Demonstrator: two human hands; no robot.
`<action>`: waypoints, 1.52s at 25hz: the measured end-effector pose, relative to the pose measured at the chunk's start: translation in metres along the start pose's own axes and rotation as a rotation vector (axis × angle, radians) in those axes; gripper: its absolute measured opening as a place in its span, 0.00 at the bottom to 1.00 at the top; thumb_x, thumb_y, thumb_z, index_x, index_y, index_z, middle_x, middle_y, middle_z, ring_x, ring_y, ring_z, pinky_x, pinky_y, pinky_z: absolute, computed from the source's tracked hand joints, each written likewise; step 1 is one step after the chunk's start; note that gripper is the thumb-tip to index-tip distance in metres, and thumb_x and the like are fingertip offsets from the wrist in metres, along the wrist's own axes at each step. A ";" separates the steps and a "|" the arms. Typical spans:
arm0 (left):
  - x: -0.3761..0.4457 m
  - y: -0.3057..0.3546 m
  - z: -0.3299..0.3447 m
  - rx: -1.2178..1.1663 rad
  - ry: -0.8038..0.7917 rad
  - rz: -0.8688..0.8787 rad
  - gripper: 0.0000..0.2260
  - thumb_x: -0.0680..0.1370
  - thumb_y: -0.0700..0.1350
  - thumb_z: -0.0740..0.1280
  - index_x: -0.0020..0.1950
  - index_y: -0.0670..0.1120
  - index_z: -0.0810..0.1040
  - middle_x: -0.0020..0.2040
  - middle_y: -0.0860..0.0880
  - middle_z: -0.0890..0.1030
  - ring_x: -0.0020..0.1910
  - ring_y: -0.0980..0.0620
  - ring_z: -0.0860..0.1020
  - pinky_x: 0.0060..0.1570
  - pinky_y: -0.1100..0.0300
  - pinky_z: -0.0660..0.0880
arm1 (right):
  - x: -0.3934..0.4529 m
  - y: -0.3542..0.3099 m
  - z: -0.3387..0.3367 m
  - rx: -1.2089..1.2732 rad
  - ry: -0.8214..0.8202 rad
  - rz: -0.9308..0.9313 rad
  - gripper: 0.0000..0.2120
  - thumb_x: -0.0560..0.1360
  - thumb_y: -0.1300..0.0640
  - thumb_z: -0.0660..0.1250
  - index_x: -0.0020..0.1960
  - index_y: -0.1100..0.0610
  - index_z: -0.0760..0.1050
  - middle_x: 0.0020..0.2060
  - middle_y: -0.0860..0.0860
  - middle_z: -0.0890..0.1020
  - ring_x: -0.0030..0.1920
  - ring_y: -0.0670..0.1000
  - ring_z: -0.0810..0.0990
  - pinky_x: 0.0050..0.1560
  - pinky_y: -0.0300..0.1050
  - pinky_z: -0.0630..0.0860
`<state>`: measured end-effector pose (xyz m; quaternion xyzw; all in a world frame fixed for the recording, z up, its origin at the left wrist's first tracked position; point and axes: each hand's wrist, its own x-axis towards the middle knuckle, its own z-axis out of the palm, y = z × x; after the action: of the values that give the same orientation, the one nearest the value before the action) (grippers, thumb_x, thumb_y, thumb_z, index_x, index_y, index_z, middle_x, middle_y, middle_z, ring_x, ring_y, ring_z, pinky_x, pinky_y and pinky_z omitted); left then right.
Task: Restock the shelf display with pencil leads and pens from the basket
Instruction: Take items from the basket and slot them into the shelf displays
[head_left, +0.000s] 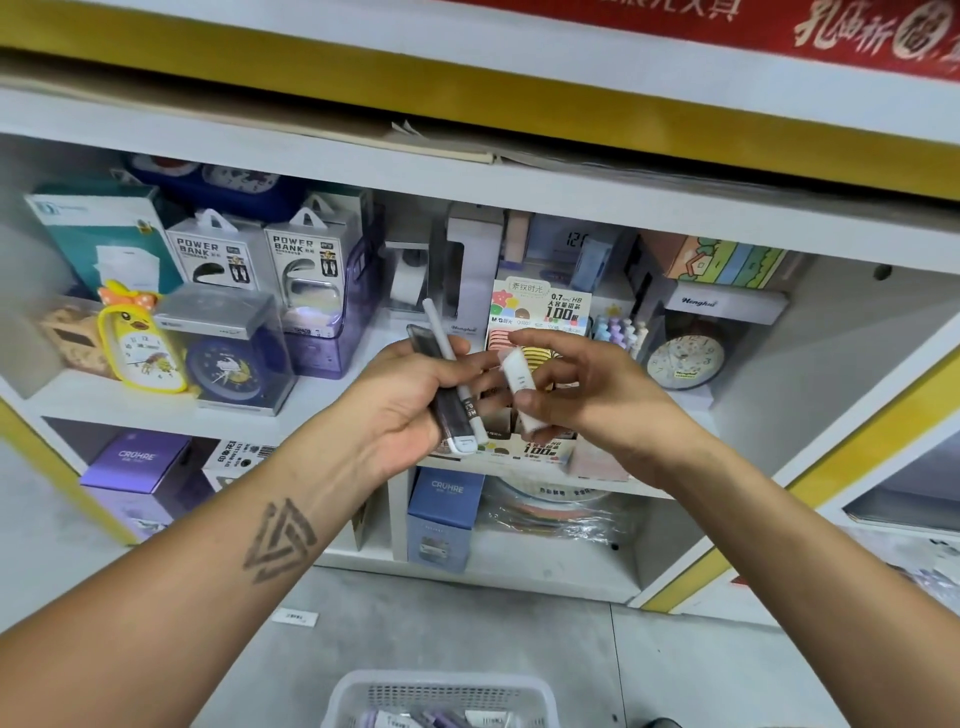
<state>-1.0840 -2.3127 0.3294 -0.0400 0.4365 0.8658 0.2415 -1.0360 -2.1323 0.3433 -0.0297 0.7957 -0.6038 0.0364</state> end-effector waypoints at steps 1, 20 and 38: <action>0.001 0.002 -0.002 0.003 0.055 -0.011 0.10 0.75 0.25 0.63 0.47 0.39 0.73 0.46 0.32 0.83 0.43 0.38 0.85 0.36 0.47 0.82 | 0.000 -0.001 0.000 -0.004 0.006 -0.001 0.23 0.75 0.70 0.70 0.67 0.51 0.76 0.39 0.55 0.80 0.40 0.56 0.84 0.46 0.57 0.83; -0.011 0.059 -0.072 0.161 0.249 -0.111 0.07 0.78 0.37 0.58 0.41 0.41 0.74 0.32 0.45 0.74 0.26 0.52 0.67 0.27 0.62 0.64 | 0.067 -0.007 0.041 -0.378 0.090 -0.172 0.05 0.75 0.65 0.71 0.45 0.56 0.82 0.39 0.53 0.84 0.43 0.57 0.83 0.52 0.56 0.81; -0.015 0.054 -0.072 0.148 0.223 -0.174 0.11 0.78 0.35 0.56 0.54 0.37 0.77 0.37 0.41 0.80 0.31 0.49 0.76 0.33 0.59 0.75 | 0.084 0.013 0.067 -1.077 0.087 -0.435 0.06 0.77 0.66 0.65 0.51 0.58 0.73 0.37 0.54 0.80 0.38 0.57 0.80 0.38 0.51 0.78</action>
<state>-1.1054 -2.4016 0.3294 -0.1556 0.5180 0.7973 0.2679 -1.1135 -2.2005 0.3109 -0.1820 0.9670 -0.1081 -0.1415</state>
